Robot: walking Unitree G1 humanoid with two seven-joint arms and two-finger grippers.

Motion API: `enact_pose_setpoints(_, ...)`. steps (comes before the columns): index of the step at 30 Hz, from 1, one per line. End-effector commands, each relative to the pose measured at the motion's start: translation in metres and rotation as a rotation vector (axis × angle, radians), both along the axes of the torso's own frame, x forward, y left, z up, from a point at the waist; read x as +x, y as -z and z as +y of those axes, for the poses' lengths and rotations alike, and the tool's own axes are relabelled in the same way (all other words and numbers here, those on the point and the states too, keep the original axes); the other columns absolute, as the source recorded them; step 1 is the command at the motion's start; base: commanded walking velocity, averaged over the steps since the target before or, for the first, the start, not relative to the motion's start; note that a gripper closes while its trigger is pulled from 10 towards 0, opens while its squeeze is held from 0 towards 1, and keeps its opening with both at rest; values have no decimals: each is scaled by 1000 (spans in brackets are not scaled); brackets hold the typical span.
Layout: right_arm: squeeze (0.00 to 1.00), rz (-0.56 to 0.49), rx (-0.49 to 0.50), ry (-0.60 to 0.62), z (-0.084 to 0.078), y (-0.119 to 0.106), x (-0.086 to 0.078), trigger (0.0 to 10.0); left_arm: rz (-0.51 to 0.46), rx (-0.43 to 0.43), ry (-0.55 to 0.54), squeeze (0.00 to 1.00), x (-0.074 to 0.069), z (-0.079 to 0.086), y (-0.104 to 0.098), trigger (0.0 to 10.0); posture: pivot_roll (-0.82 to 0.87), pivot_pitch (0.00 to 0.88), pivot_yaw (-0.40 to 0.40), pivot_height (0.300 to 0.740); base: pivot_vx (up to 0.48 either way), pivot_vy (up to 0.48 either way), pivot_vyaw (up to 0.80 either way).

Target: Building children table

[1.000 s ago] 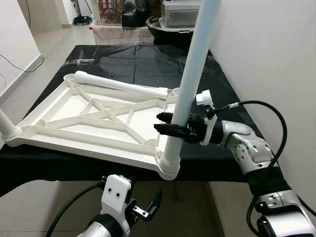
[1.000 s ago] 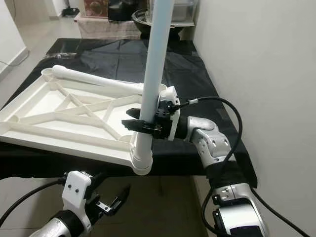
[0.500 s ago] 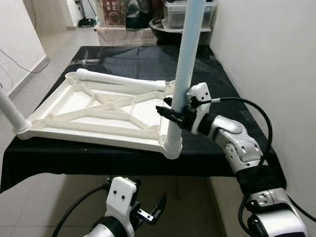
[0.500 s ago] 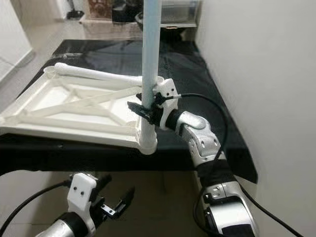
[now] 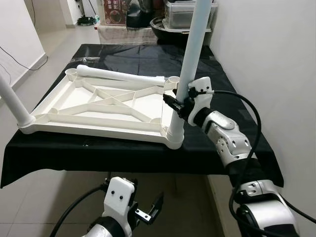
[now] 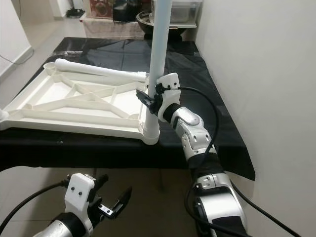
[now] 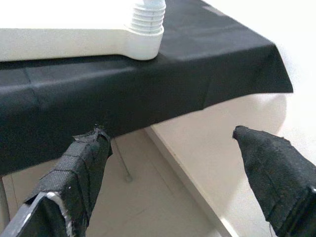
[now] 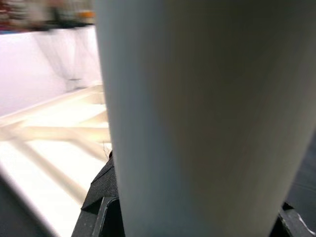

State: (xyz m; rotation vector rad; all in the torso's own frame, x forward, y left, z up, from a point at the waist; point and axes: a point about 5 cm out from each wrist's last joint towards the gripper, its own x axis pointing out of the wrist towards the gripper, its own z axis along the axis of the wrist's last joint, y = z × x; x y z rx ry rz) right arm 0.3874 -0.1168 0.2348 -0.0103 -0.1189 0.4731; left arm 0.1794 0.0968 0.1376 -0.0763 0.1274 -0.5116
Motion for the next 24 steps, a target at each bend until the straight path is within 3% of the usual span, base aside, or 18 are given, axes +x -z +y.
enact_pose_setpoints(1,0,124,-9,189,-19,27,5,10000,10,12,-4,0,-1,1,1,10000,83,159,-50,740,0,0,0)
enact_pose_setpoints(3,0,139,-5,412,-30,37,3,10000,-2,10,-21,0,2,2,0,10000,83,154,-51,740,0,0,0)
enact_pose_setpoints(8,0,133,-12,488,-33,40,2,10000,-7,11,-29,0,3,2,-1,10000,85,154,-53,740,0,0,0)
enact_pose_setpoints(12,0,239,71,783,-28,54,-6,10000,-17,14,-37,0,7,3,-1,10000,79,151,-50,740,0,0,0)
enact_pose_setpoints(17,0,247,98,848,-19,53,-8,10000,-20,15,-36,0,8,2,-1,10000,82,147,-53,740,0,0,0)
enact_pose_setpoints(19,0,206,120,918,5,44,-15,10000,-23,15,-35,0,10,2,0,10000,79,131,-50,740,0,0,0)
enact_pose_setpoints(24,0,194,125,939,16,41,-19,10000,-25,15,-34,0,11,1,0,10000,79,123,-51,740,0,0,0)
